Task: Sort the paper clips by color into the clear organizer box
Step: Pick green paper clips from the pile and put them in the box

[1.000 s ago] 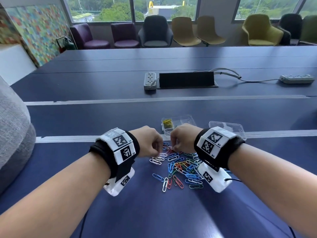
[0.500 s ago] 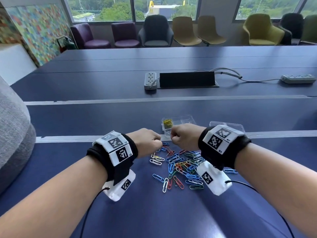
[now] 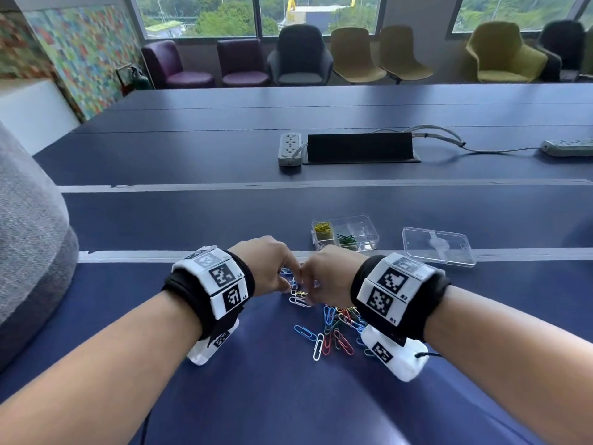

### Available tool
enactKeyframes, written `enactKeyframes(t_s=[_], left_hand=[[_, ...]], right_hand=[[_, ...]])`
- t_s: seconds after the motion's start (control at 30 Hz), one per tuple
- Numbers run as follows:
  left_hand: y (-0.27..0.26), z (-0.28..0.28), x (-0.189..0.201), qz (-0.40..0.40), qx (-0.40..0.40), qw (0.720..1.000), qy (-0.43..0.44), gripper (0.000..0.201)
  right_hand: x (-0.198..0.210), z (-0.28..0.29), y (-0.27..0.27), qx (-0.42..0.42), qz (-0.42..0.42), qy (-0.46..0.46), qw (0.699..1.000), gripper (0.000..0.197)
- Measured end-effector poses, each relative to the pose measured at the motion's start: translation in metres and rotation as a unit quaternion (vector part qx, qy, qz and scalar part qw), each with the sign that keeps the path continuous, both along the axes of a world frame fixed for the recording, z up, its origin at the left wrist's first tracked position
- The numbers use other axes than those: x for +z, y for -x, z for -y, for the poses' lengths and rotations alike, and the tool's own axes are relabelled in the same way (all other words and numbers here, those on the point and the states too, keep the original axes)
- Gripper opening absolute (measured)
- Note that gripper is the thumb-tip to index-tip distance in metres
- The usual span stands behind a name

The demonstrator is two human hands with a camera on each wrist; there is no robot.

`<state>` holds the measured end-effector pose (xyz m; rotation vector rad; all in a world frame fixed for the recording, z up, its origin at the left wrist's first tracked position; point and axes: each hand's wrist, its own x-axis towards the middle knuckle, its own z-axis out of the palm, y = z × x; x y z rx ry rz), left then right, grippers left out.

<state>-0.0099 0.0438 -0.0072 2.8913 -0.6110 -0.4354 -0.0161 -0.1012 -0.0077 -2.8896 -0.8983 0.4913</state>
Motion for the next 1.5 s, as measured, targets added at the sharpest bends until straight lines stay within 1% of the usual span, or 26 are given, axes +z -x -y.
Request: enactKeyframes(t_s=[0.13, 0.27, 0.37, 0.47, 0.57, 0.63, 0.73, 0.93, 1.03, 1.13, 1.17, 1.27, 1.33, 1.43, 1.5], left_hand=[[0.005, 0.000, 0.002, 0.023, 0.000, 1.000, 0.003, 0.024], [0.006, -0.004, 0.002, 0.046, 0.010, 0.998, 0.030, 0.019], [0.007, -0.005, 0.003, 0.056, 0.026, 0.998, 0.015, 0.019], [0.009, -0.005, 0.003, 0.052, 0.038, 0.998, -0.004, 0.021], [0.010, -0.006, 0.003, 0.029, 0.016, 0.999, 0.009, 0.030], [0.009, -0.007, 0.004, 0.013, 0.002, 1.000, 0.018, 0.031], [0.009, -0.010, 0.003, 0.010, 0.009, 1.000, 0.002, 0.025], [0.008, -0.013, -0.002, 0.029, 0.042, 0.998, -0.032, 0.019], [0.008, -0.012, -0.003, 0.027, 0.038, 0.998, -0.036, 0.014], [0.010, -0.013, -0.004, 0.027, 0.030, 0.999, -0.025, 0.006], [0.010, -0.013, -0.005, 0.026, 0.028, 0.999, -0.011, 0.006], [0.011, -0.012, -0.004, 0.007, 0.050, 0.998, 0.032, 0.022], [0.012, -0.010, -0.003, -0.021, 0.076, 0.996, 0.038, 0.026], [0.012, -0.008, -0.003, -0.059, 0.093, 0.994, 0.026, 0.027], [0.012, -0.008, -0.004, -0.066, 0.087, 0.994, 0.028, 0.020]], right_hand=[[0.002, 0.000, -0.001, -0.006, 0.005, -0.005, 1.000, 0.022], [0.003, 0.002, 0.001, -0.017, -0.006, -0.010, 1.000, 0.027], [0.005, 0.003, 0.002, -0.014, -0.013, -0.008, 1.000, 0.019], [0.006, 0.004, 0.006, -0.010, -0.023, -0.002, 1.000, 0.018], [0.004, 0.005, 0.008, -0.002, -0.025, -0.035, 0.999, 0.014], [0.001, 0.005, 0.008, 0.006, -0.018, -0.054, 0.998, 0.021], [-0.001, 0.004, 0.007, 0.024, -0.004, -0.065, 0.998, 0.031], [0.001, 0.001, 0.005, 0.036, 0.011, -0.062, 0.997, 0.022], [0.002, 0.001, 0.007, 0.042, 0.024, -0.061, 0.997, 0.019], [0.003, -0.002, 0.011, 0.059, 0.020, -0.044, 0.997, 0.022], [0.003, -0.003, 0.012, 0.062, 0.015, -0.033, 0.997, 0.022], [0.002, -0.005, 0.011, 0.066, 0.016, -0.023, 0.997, 0.016], [0.002, -0.005, 0.011, 0.064, 0.023, -0.024, 0.997, 0.018], [0.001, -0.004, 0.011, 0.042, 0.011, -0.031, 0.999, 0.015], [0.000, -0.003, 0.012, 0.033, 0.007, -0.034, 0.999, 0.011]])
